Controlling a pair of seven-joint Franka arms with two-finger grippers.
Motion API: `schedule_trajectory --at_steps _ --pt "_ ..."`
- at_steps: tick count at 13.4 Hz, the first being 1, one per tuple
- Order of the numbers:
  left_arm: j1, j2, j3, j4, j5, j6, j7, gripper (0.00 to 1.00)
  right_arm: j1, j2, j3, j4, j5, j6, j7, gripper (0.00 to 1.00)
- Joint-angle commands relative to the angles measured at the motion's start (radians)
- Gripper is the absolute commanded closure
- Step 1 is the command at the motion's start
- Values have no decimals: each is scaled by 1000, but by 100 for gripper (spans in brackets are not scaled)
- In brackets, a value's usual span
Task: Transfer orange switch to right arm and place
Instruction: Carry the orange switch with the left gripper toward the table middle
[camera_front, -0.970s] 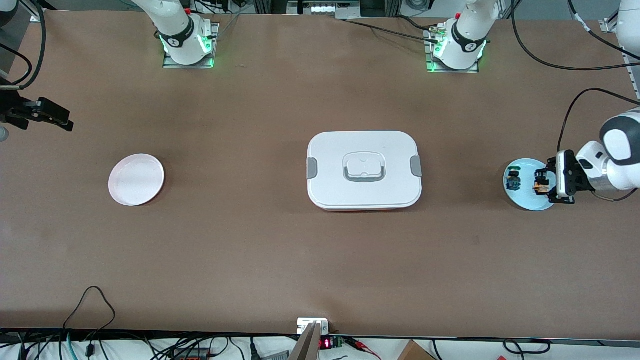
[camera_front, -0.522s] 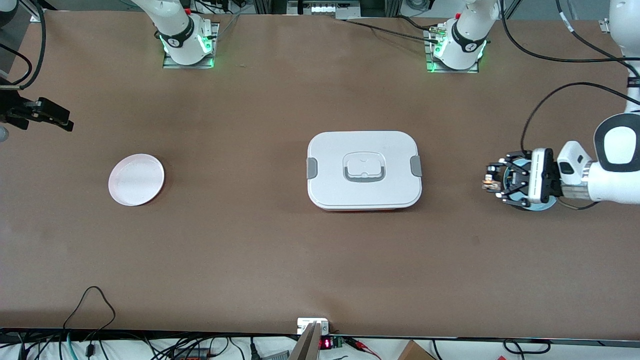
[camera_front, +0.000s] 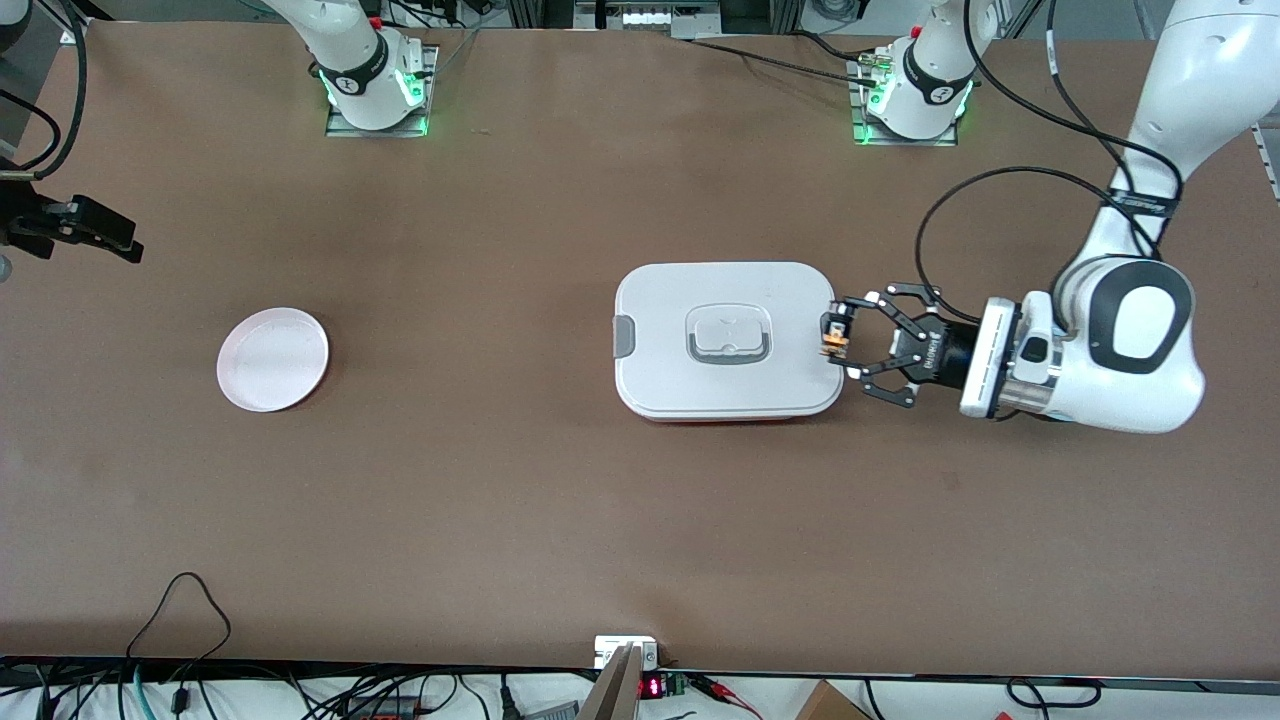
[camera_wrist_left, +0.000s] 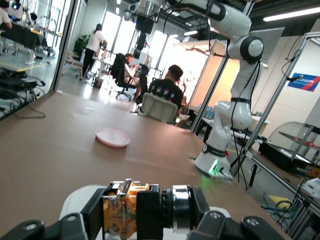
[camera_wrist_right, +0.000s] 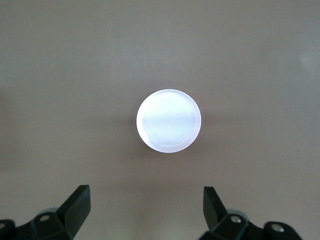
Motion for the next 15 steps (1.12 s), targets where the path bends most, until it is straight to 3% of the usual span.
schedule_trajectory --at_steps 1,4,6,8,11,15 --pt "22 -13 -84 12 -72 -12 -2 100 -11 6 6 22 14 -13 -9 0" --pt "65 -137 -139 -20 -107 42 27 100 -22 12 0 22 87 -3 -19 0" --pt "126 -204 -185 -93 -185 45 33 100 -23 21 0 20 131 -5 -23 0" --pt "169 -293 -221 -182 -259 51 73 100 -22 24 1 22 255 1 -25 0" --pt "172 -433 -230 -363 -480 77 217 100 -9 32 9 19 450 14 -29 0" --pt "168 -476 -232 -382 -502 97 247 100 27 84 11 20 660 12 -33 0"
